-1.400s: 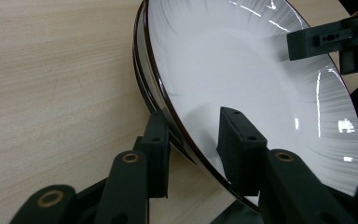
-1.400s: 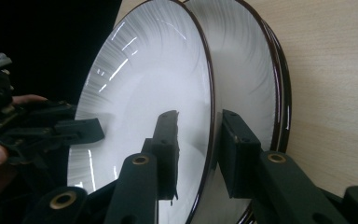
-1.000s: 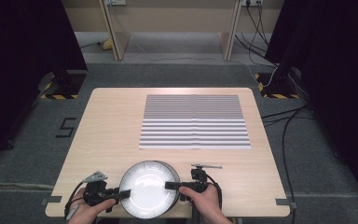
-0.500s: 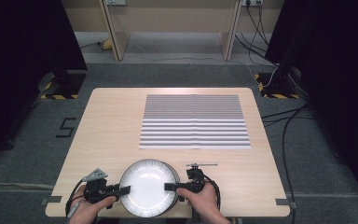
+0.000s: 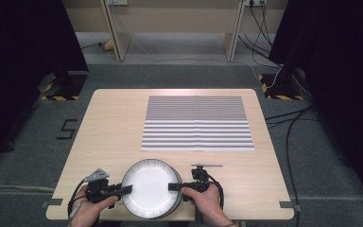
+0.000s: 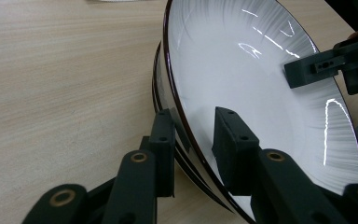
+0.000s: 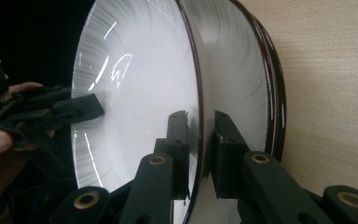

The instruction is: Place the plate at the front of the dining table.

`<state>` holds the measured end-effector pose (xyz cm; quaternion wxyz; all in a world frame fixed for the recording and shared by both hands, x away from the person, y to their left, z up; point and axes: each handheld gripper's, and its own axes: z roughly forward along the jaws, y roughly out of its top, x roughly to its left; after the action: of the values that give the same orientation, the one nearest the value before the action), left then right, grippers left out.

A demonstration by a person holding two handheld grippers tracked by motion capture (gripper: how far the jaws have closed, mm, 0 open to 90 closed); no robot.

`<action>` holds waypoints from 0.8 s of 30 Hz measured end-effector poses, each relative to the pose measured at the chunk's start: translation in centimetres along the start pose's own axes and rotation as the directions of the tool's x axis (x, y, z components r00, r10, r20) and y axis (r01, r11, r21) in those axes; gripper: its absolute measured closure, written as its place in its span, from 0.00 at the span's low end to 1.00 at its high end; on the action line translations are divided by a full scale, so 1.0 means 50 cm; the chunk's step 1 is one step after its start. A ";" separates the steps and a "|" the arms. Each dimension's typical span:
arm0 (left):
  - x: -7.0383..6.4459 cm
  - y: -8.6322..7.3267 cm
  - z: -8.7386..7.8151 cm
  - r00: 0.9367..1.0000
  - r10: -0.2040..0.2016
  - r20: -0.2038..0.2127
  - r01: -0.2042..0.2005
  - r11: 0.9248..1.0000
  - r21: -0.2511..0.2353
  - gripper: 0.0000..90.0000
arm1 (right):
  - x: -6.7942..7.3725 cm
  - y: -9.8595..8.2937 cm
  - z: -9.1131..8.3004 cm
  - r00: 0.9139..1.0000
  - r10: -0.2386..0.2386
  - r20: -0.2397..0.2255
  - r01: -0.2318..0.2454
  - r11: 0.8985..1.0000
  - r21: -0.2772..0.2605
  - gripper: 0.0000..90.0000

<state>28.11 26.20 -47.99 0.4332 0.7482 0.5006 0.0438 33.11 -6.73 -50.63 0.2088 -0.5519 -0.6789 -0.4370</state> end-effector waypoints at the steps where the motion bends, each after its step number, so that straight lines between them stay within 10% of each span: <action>1: 0.001 -0.001 0.001 1.000 -0.002 0.000 0.002 1.000 -0.001 0.77 | -0.002 -0.001 0.000 1.000 0.011 -0.009 -0.012 1.000 -0.009 0.89; 24: 0.012 -0.009 -0.010 0.999 -0.019 0.044 0.024 0.992 -0.125 0.62 | 0.003 0.002 -0.017 0.999 -0.003 0.037 0.007 0.994 -0.112 0.91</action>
<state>27.84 27.03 -48.18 0.4906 0.7147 0.4956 0.0546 32.98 -7.34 -50.02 0.1636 -0.5690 -0.6585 -0.4646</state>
